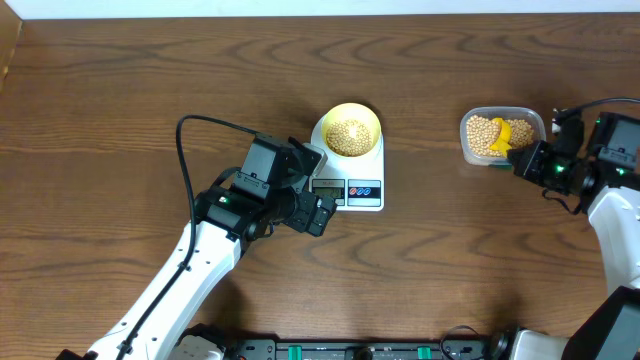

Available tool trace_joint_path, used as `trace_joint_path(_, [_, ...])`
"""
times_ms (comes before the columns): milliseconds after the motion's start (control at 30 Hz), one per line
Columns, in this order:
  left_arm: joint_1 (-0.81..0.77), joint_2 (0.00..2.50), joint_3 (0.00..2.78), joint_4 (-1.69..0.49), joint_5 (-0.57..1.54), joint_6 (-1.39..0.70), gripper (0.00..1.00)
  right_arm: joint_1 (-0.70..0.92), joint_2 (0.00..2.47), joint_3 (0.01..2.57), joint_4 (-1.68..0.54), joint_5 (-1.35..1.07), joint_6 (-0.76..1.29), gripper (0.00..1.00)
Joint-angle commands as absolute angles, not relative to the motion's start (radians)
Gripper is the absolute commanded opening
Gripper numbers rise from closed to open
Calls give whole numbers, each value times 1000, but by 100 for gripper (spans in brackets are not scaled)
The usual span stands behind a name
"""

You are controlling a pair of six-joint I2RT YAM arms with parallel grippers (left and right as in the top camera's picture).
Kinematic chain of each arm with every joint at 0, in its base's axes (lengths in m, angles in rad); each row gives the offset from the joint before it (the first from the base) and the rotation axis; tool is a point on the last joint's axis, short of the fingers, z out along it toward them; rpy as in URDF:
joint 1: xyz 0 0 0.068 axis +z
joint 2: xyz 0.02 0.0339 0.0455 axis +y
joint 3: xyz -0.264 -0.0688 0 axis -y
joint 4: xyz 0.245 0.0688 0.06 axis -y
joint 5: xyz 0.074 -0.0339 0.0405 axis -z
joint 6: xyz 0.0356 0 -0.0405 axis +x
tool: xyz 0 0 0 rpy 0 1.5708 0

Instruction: Scoop item into bowl and weigh 50g on scale

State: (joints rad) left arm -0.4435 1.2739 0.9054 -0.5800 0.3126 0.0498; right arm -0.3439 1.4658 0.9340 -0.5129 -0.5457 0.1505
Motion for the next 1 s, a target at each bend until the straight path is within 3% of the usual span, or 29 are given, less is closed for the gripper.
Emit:
trace_joint_path(0, [-445, 1280, 920, -583, 321, 59, 98, -364, 1472, 941, -516, -649, 168, 1])
trace_joint_path(967, [-445, 1280, 920, -583, 321, 59, 98, -428, 1472, 921, -474, -810, 270, 1])
